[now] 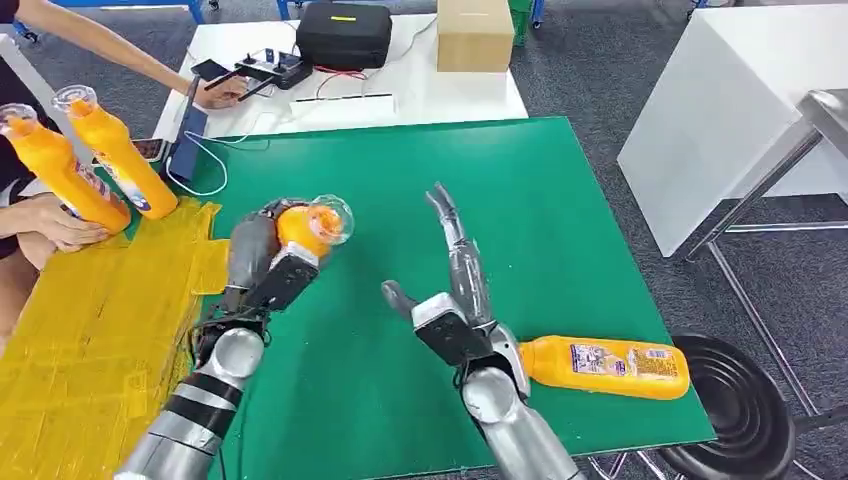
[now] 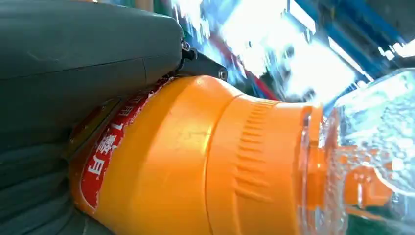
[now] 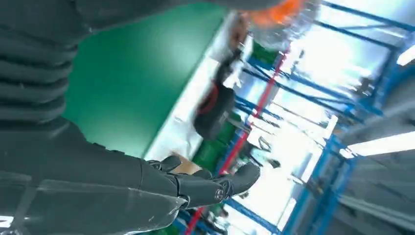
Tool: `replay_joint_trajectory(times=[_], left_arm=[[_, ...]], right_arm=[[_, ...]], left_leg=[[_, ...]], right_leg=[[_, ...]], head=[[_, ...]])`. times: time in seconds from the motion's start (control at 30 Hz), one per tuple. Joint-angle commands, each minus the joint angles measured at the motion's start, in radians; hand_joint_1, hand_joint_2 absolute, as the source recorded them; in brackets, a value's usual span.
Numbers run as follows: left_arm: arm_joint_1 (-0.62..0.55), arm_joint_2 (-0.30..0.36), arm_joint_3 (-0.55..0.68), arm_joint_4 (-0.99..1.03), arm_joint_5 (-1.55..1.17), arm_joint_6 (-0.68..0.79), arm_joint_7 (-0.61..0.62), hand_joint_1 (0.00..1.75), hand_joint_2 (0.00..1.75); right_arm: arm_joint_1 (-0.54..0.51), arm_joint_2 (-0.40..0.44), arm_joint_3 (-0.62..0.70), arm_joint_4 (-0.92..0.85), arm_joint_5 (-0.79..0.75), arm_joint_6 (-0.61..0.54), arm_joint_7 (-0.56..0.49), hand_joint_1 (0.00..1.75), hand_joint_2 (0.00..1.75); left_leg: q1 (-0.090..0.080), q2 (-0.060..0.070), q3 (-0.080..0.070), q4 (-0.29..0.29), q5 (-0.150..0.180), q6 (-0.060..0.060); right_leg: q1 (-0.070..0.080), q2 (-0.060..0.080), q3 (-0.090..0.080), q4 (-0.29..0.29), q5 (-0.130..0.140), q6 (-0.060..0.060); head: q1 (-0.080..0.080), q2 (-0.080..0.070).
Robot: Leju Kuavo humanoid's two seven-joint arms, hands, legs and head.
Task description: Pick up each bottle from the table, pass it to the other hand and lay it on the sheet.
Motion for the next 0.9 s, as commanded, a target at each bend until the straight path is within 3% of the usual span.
replay_joint_trajectory(times=[0.03, 0.1, 0.2, 0.4, 0.57, 0.83, 0.9], left_arm=[[-0.122, 0.082, 0.080, 0.215, -0.270, 0.081, 0.159, 1.75, 1.75], [-0.190, 0.131, 0.137, 0.355, -0.395, 0.118, 0.261, 1.75, 1.75], [-0.272, 0.208, 0.219, 0.555, -0.483, 0.177, 0.263, 1.75, 1.75], [-0.266, 0.197, 0.225, 0.558, -0.523, 0.177, 0.294, 1.75, 1.75], [-0.303, 0.253, 0.277, 0.763, -0.587, 0.115, 0.329, 1.75, 1.75], [-0.273, 0.248, 0.338, 0.818, -0.534, 0.062, 0.289, 1.75, 1.75], [-0.250, 0.227, 0.389, 0.827, -0.467, 0.048, 0.213, 1.75, 1.75]], right_arm=[[0.013, -0.062, -0.015, -0.132, -0.012, -0.003, -0.020, 0.00, 1.75], [0.013, -0.070, -0.010, -0.154, -0.012, -0.009, -0.021, 0.00, 1.75], [0.004, -0.083, 0.001, -0.167, -0.020, -0.015, -0.022, 0.00, 1.75], [0.003, -0.084, 0.005, -0.163, -0.022, -0.016, -0.024, 0.00, 1.75], [-0.023, -0.102, 0.015, -0.169, -0.045, -0.029, -0.031, 0.00, 1.75], [-0.032, -0.111, 0.026, -0.150, -0.050, -0.025, -0.029, 0.00, 1.75], [-0.033, -0.114, 0.030, -0.145, -0.050, -0.028, -0.029, 0.00, 1.75]], left_leg=[[0.003, -0.003, 0.003, 0.001, -0.001, -0.003], [0.003, -0.001, 0.003, 0.001, -0.001, -0.003], [0.001, 0.001, 0.002, 0.000, 0.000, -0.002], [0.002, 0.003, 0.002, 0.000, 0.001, -0.002], [0.003, 0.003, 0.002, 0.001, 0.000, -0.003], [0.005, 0.000, 0.005, 0.001, -0.001, -0.005], [0.003, 0.002, 0.004, 0.000, -0.001, -0.004]], right_leg=[[0.003, 0.000, 0.004, 0.000, -0.001, -0.002], [0.003, 0.002, 0.004, -0.001, 0.000, -0.002], [0.001, 0.003, 0.002, 0.000, 0.000, -0.001], [0.002, 0.002, 0.001, 0.001, 0.000, -0.001], [0.002, 0.004, 0.003, 0.001, 0.000, -0.001], [0.004, 0.002, 0.006, 0.000, -0.002, -0.003], [0.002, 0.004, 0.004, 0.000, -0.001, -0.002]], head=[[0.000, 0.000], [0.000, 0.000], [0.001, 0.000], [0.000, 0.000], [0.001, 0.000], [0.000, 0.000], [0.000, 0.000]])
